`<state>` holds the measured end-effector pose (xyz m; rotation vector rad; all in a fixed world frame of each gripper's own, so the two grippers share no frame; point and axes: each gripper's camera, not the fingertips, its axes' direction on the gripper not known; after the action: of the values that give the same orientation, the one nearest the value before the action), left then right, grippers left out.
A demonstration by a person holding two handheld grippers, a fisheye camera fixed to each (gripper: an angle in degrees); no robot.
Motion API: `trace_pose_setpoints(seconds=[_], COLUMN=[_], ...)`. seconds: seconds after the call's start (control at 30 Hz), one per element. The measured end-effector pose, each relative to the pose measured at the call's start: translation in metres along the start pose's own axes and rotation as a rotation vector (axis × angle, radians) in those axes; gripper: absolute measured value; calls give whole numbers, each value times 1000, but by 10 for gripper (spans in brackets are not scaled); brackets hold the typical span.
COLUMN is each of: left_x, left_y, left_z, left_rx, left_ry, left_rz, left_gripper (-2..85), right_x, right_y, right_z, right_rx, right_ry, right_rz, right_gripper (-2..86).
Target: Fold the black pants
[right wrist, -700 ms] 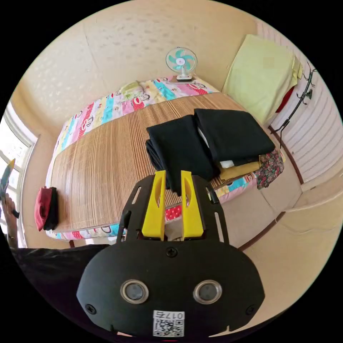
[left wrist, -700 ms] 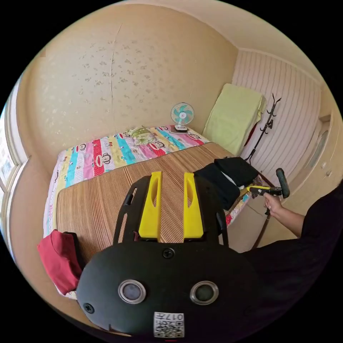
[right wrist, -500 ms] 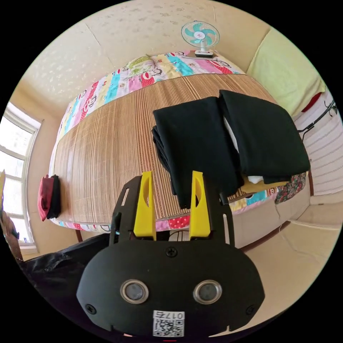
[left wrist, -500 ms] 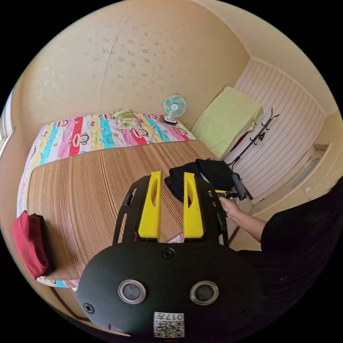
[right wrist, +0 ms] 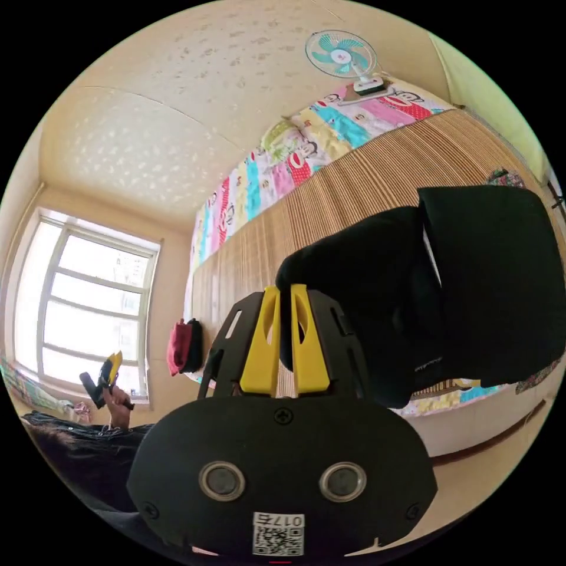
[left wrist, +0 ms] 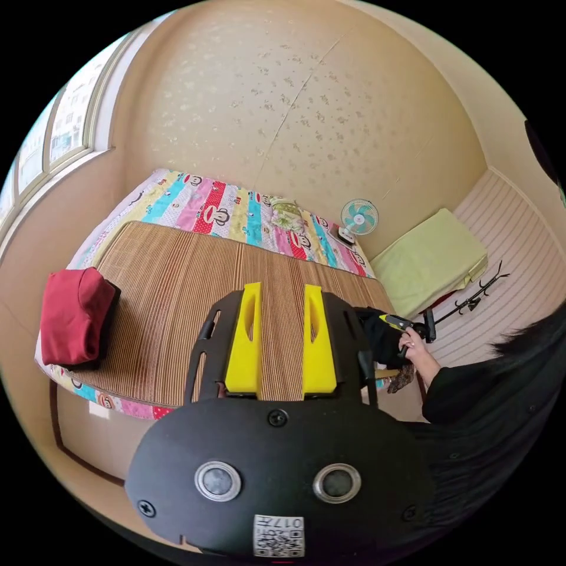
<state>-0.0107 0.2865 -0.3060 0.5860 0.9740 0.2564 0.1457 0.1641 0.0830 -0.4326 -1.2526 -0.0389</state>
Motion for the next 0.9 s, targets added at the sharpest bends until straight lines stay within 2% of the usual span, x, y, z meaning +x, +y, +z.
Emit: trace_pose_setpoints(seconds=[0.2,0.3,0.47,0.53,0.6,0.7,0.8,0.9], left_x=[7,16,7,-9,-47,-104,-154,-185], left_y=[-49,-74,-97,-104,-112,-123,-133,-133], left_z=[-7,-10,-27,-35,-42,-43,-32,-10], left_rx=[-35,-73,-128,-142,-137,-74,48,53], left_ry=[255,383,630,680,783,942,1189,1264], left_rz=[81,131,90,9,-174,-441,-685,-862], left_gripper=[111,116,122,125,159,214,212,162], right_x=[-205,-278,-353,-374,-407,-447,-476,-490], right_y=[-3,23,63,79,111,162,217,270], right_z=[-71,-105,-146,-144,-133,-112,-86,-59], right_rx=[36,153,325,318,299,255,178,96], right_ry=[-231,-408,-560,-689,-833,-938,-974,-948], right_rz=[-488,-592,-630,-655,-718,-801,-908,-991], right_gripper=[22,20,21,21,22,23,24,24])
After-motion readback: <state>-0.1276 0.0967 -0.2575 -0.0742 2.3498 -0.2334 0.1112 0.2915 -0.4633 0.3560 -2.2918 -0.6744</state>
